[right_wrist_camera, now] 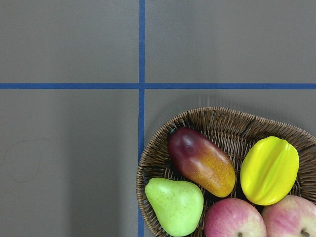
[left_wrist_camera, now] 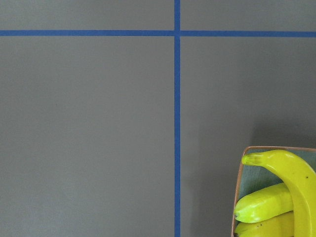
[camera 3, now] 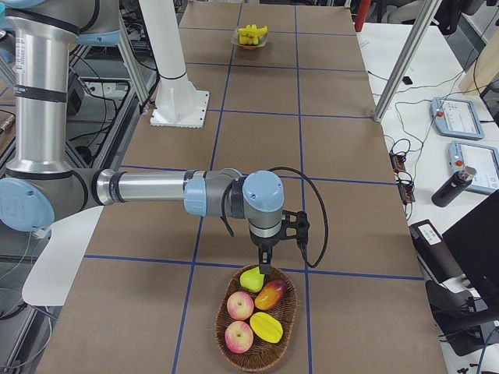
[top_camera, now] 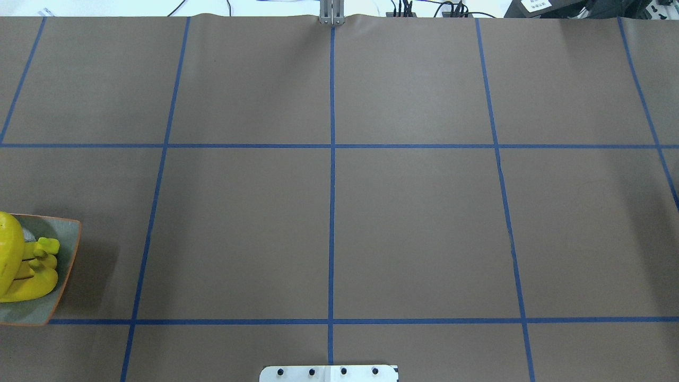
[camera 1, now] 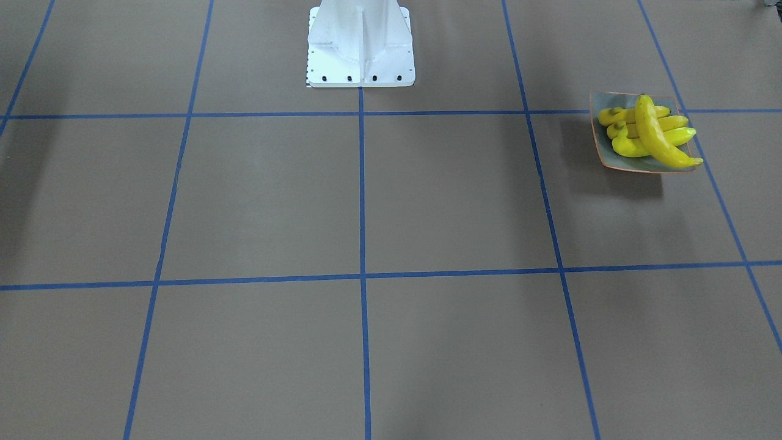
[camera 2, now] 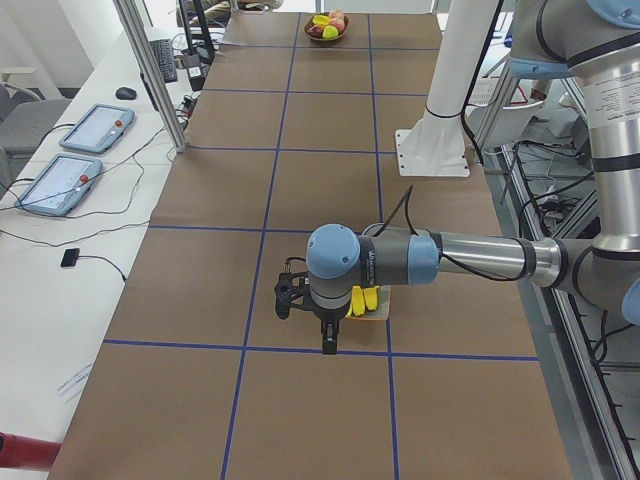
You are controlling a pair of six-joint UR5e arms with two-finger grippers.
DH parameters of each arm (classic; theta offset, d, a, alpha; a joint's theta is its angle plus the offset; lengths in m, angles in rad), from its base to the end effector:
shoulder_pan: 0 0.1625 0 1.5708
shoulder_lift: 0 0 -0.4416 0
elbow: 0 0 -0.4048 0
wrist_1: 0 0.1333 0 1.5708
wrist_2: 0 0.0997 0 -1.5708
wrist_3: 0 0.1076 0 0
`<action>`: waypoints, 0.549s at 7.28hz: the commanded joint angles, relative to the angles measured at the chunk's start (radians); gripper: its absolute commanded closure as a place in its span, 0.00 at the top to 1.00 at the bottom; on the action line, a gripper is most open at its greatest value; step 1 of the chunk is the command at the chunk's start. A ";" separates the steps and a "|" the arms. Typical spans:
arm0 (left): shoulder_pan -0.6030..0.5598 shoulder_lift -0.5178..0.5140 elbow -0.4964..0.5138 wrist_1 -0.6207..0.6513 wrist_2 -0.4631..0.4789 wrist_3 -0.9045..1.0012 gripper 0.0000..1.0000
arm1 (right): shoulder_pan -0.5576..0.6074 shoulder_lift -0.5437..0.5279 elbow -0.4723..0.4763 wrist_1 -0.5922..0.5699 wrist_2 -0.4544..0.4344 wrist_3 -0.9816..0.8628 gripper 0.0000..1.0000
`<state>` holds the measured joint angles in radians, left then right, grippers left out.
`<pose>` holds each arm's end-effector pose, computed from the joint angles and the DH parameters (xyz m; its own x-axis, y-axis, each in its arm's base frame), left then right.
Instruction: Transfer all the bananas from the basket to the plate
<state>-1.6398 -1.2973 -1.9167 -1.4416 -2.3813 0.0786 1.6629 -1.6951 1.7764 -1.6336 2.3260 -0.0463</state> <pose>-0.0814 -0.3751 0.6381 0.6880 -0.0101 -0.7257 0.0149 0.9999 0.0002 0.1007 -0.4425 0.6443 0.7297 0.0082 0.6837 -0.0582 0.9970 0.0502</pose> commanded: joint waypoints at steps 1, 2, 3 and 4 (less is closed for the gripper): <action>0.000 0.030 -0.001 0.001 0.001 -0.005 1.00 | 0.000 0.000 0.000 0.001 0.001 0.000 1.00; 0.000 0.030 0.010 0.003 0.001 -0.005 1.00 | 0.000 0.000 0.000 0.003 -0.002 0.000 1.00; 0.002 0.032 0.011 0.006 0.001 -0.005 1.00 | 0.000 0.000 0.001 0.003 -0.002 0.000 1.00; 0.002 0.044 0.010 0.006 0.001 -0.005 1.00 | 0.000 0.000 0.001 0.003 -0.004 0.000 1.00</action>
<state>-1.6390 -1.2639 -1.9074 -1.4370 -2.3807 0.0737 1.6629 -1.6951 1.7774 -1.6309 2.3240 -0.0460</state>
